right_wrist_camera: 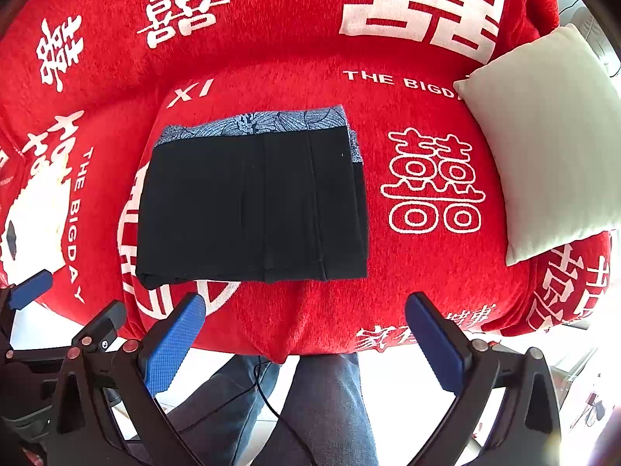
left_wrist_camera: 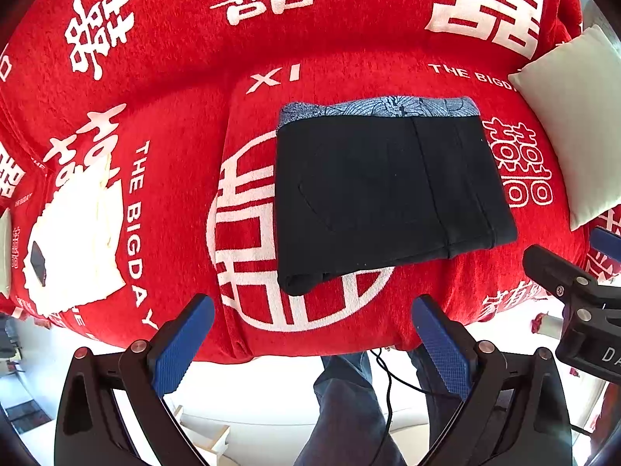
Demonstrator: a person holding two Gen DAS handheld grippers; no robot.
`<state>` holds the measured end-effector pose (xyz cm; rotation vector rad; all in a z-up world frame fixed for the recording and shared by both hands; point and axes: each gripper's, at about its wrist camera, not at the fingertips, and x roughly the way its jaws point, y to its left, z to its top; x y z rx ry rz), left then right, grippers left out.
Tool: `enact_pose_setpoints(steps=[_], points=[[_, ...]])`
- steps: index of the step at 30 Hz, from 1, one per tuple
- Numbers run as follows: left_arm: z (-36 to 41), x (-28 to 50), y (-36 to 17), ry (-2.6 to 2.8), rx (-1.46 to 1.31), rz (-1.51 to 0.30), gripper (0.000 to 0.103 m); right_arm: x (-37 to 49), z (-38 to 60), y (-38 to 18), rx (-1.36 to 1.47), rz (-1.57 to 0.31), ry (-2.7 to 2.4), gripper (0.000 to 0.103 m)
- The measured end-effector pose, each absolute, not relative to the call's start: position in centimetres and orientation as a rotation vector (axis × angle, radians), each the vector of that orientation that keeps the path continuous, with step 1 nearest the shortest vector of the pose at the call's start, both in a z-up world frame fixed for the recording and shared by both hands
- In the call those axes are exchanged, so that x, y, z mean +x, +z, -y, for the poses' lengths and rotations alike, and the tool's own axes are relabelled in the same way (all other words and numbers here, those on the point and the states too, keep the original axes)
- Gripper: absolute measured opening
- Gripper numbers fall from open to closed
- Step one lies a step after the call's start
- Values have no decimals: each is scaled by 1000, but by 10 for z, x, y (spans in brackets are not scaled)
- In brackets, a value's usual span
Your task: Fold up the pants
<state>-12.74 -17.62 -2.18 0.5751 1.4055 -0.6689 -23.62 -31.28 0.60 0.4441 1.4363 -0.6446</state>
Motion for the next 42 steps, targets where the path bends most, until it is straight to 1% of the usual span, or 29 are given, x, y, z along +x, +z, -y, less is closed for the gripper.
enact_pose_setpoints(steps=[42], points=[[176,-132,-16,-685,564,-1367,102,-237,310,13,415,-1426,-651,103]])
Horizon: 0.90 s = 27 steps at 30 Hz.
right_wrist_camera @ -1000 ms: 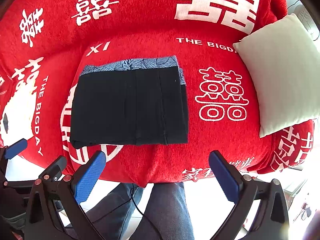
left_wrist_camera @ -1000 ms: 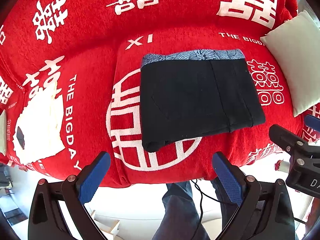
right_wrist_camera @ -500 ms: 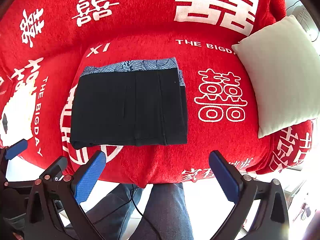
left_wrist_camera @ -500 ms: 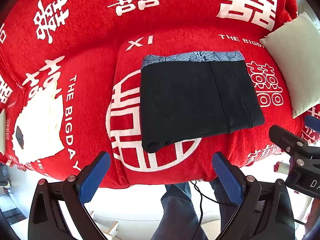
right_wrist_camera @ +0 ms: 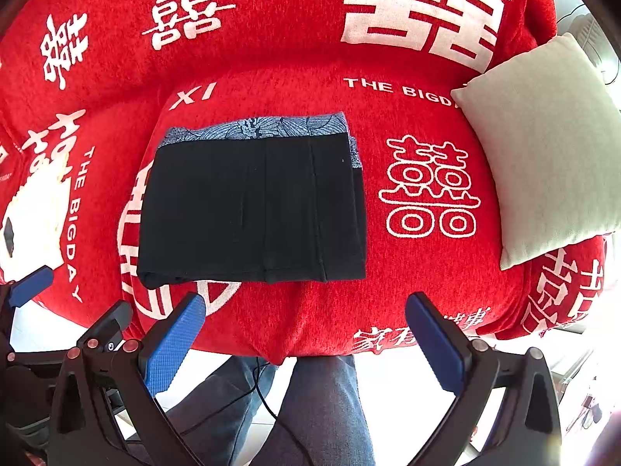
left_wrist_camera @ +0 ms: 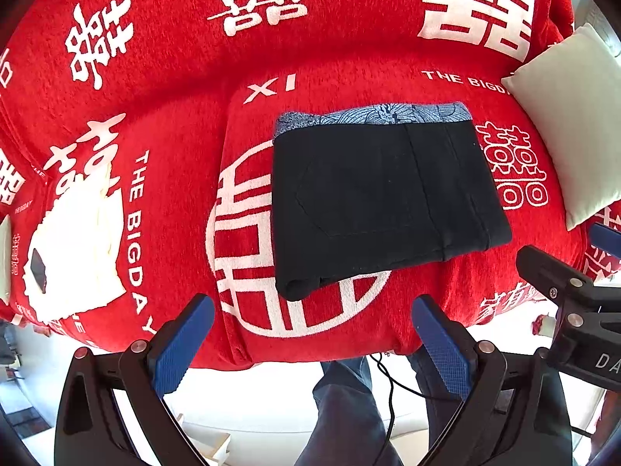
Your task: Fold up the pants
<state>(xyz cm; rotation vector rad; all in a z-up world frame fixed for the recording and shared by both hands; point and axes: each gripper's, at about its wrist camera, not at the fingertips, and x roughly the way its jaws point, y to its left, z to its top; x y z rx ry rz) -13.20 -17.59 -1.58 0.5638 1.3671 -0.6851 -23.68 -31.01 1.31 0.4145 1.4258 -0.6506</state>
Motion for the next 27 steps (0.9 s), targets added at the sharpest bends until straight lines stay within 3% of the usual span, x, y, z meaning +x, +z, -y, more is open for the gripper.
enact_pose_setpoints(steps=[27], points=[[173,-131,-19,-661,524,-1368,102,-239,313,10,420,-1432,-660,103]])
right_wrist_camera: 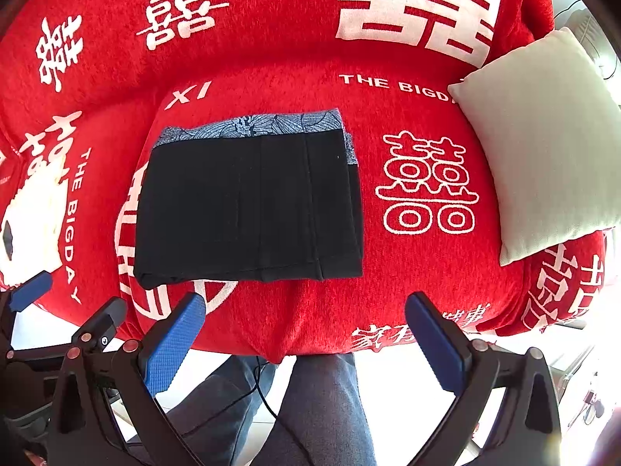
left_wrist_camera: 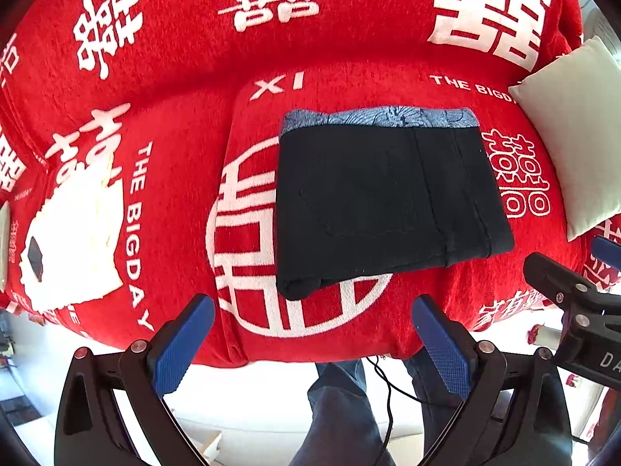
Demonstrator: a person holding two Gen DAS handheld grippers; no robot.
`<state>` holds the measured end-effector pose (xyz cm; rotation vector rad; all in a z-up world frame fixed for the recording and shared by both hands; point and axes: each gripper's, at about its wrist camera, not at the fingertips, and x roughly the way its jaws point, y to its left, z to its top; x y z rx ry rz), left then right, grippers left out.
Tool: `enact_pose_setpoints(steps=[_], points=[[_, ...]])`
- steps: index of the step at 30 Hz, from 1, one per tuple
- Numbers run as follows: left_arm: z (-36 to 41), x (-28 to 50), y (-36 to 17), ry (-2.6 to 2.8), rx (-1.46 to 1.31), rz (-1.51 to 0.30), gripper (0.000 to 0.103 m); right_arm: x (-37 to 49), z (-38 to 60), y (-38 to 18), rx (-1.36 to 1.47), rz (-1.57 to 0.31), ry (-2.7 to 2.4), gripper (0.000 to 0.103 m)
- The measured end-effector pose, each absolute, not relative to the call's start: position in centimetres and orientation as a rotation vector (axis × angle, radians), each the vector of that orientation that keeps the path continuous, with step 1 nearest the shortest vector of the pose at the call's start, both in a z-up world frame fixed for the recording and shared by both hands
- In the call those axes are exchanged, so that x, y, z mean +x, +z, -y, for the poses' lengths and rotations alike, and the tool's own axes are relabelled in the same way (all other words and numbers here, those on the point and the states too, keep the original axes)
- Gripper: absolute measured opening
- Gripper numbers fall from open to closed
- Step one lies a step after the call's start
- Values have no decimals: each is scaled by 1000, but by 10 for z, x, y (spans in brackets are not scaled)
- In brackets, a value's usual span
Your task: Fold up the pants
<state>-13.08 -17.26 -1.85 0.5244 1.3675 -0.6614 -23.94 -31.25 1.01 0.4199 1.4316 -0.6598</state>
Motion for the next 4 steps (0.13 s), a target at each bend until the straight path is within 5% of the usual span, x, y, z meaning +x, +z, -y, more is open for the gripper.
enact_pose_setpoints(steps=[4], points=[[174,-132,-17,-677,521,-1366,102,-239,313,10,421,-1431,-660,103]])
